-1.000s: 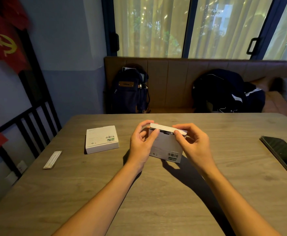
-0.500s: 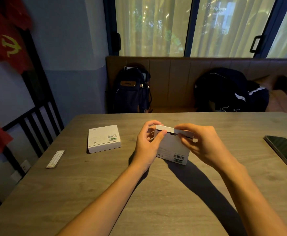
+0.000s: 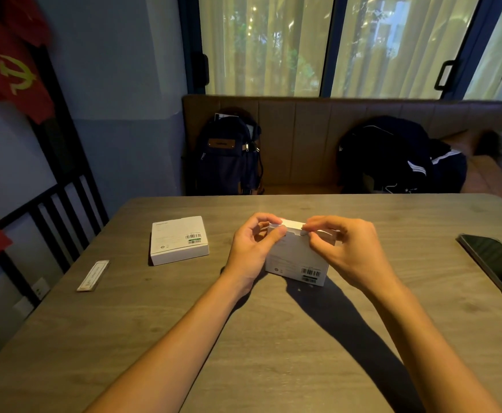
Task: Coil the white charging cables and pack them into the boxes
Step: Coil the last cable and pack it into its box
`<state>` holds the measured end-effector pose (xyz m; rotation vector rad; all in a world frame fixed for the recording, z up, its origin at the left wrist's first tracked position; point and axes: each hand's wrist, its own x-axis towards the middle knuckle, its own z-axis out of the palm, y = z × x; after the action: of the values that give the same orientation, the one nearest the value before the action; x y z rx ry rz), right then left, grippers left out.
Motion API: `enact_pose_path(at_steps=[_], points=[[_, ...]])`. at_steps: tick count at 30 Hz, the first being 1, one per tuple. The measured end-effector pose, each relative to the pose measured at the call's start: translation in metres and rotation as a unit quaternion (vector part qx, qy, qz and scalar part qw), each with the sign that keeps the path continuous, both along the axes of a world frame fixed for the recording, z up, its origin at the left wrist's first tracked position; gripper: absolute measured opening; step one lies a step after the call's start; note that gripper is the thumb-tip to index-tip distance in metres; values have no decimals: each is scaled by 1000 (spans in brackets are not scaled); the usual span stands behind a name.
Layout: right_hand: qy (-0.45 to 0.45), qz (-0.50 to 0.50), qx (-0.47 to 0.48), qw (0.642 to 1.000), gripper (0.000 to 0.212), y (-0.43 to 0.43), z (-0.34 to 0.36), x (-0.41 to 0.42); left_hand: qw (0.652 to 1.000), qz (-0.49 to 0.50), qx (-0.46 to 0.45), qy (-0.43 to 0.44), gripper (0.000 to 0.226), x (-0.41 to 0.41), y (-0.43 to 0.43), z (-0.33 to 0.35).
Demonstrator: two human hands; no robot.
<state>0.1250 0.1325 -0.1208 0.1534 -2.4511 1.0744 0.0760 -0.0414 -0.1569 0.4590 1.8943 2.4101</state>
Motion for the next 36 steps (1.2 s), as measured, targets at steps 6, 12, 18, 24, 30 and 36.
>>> enact_pose_path(at_steps=[6, 12, 18, 24, 30, 36], points=[[-25, 61, 3, 998, 17, 12, -5, -2, 994, 46, -68, 72, 9, -2, -3, -3], [-19, 78, 4, 997, 25, 23, -17, -7, 991, 69, -88, 77, 10, -3, -3, -10], [32, 81, -60, 994, 36, 20, -40, -11, 973, -6, -199, 118, 59, -1, -4, -22], [-92, 88, -128, 984, 89, 6, -50, -6, 978, 49, -186, 81, 62, 0, -10, -15], [-171, 152, -68, 971, 115, -11, -44, -12, 975, 101, -198, -8, 60, -6, -37, 0], [-118, 172, -45, 977, 91, -67, -27, -30, 956, 193, -223, -4, 55, -2, -94, 18]])
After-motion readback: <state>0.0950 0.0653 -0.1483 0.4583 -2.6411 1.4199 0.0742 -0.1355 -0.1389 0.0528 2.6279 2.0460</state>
